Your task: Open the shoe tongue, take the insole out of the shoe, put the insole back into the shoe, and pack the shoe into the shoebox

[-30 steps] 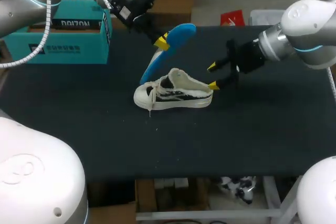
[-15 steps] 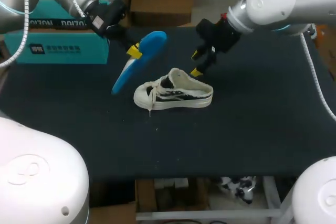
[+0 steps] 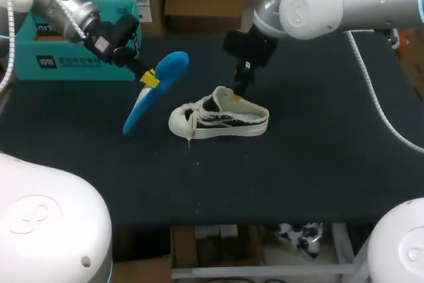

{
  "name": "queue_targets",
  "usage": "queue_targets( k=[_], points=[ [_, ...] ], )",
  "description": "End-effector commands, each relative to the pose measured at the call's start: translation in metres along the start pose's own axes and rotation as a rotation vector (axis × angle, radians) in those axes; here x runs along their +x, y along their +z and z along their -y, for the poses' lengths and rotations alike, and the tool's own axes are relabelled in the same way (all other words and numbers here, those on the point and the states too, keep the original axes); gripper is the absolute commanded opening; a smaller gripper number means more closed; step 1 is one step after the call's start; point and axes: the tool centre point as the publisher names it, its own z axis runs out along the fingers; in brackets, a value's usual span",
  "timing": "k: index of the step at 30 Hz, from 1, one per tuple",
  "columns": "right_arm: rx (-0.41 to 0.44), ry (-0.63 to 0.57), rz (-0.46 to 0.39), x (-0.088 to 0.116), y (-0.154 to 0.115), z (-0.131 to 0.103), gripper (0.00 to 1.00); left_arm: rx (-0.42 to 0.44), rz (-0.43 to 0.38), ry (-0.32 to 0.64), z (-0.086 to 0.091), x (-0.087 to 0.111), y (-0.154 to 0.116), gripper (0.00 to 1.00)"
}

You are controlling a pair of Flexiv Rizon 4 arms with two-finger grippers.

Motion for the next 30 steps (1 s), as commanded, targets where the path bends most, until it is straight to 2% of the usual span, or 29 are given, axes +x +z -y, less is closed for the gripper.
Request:
queue_targets(
  k=[1,5,7,8,9,11,12,13,21,30],
  points=[
    [0.167,0.011,0.003,-0.001,0.01,-0.007,1.0,0.026,0.009,-0.015,-0.011,0.0,0.0,0.0],
    [0.209,0.023,0.013,0.0,0.014,-0.009,1.0,0.028,0.012,-0.035,-0.017,-0.002,0.0,0.0],
    [0.218,0.026,0.014,0.001,0.016,-0.01,0.96,0.028,0.016,-0.045,-0.02,-0.003,0.0,0.0],
    [0.233,0.033,0.017,0.001,0.016,-0.01,0.82,0.029,0.017,-0.049,-0.021,-0.003,0.0,0.0],
    [0.243,0.036,0.016,0.001,0.017,-0.01,0.57,0.03,0.018,-0.052,-0.022,-0.004,0.0,0.0],
    [0.25,0.038,0.018,0.001,0.018,-0.01,0.44,0.032,0.021,-0.056,-0.023,-0.004,0.0,0.0],
    [0.262,0.046,0.017,0.001,0.018,-0.01,0.29,0.033,0.022,-0.058,-0.024,-0.003,0.0,0.0],
    [0.27,0.047,0.015,0.001,0.018,-0.009,0.0,0.034,0.023,-0.059,-0.024,-0.003,0.0,0.0],
    [0.318,0.075,0.014,0.003,0.02,-0.004,0.0,0.038,0.029,-0.067,-0.026,-0.003,0.002,0.0],
    [0.333,0.1,0.018,0.005,0.02,-0.003,0.0,0.029,0.007,-0.067,-0.021,-0.009,0.004,0.0]
  ],
)
